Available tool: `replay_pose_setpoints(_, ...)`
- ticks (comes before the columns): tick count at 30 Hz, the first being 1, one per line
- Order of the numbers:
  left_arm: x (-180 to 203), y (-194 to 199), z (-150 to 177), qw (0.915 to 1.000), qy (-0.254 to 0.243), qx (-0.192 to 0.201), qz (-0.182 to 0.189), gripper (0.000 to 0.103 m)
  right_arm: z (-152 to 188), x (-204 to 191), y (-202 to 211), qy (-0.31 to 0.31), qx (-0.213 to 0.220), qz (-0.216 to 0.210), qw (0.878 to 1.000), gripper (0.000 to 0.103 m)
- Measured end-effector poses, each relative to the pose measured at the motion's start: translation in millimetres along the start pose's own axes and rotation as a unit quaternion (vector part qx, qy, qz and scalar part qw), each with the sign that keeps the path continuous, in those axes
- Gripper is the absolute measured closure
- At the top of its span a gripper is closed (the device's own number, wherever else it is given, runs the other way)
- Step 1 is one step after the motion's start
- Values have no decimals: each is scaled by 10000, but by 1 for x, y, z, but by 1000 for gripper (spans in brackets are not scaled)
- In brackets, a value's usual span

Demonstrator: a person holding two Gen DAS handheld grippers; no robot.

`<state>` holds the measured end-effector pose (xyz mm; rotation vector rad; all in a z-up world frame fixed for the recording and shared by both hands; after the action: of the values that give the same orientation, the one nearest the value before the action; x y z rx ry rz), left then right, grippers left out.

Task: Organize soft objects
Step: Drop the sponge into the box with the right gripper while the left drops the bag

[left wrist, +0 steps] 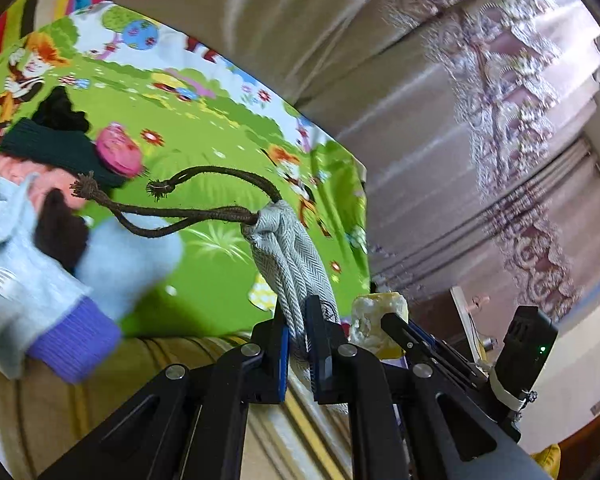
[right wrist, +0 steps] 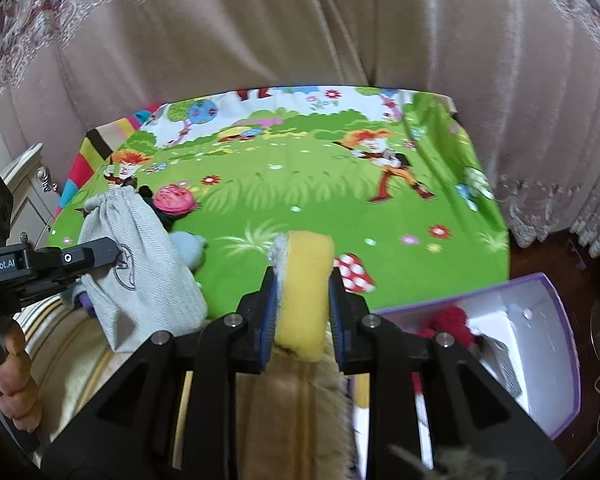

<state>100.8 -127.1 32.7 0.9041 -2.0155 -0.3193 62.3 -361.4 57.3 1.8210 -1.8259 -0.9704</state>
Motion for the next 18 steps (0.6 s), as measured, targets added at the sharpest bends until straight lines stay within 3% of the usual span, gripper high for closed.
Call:
replay_pose_setpoints(9,56,-33,21,9972,-446,-475,362,95,7,71,36,-466,192,423,9978,76)
replay_pose_setpoints(18,109,-72,51,9874,-895,-1074,743,95,20,122,57,-801,194,787,9935,76)
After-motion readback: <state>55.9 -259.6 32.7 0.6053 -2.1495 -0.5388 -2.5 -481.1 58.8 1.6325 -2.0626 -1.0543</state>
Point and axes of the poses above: each gripper's, at about its wrist camera, not at the fingertips, and y roughly against the way its jaws point, x to its right, z to its underside, the point moved 2 cm from there along -y, roughly the way its jaws point, and after that the axes turned 9 degrees about -y, right-handed, at the moved point
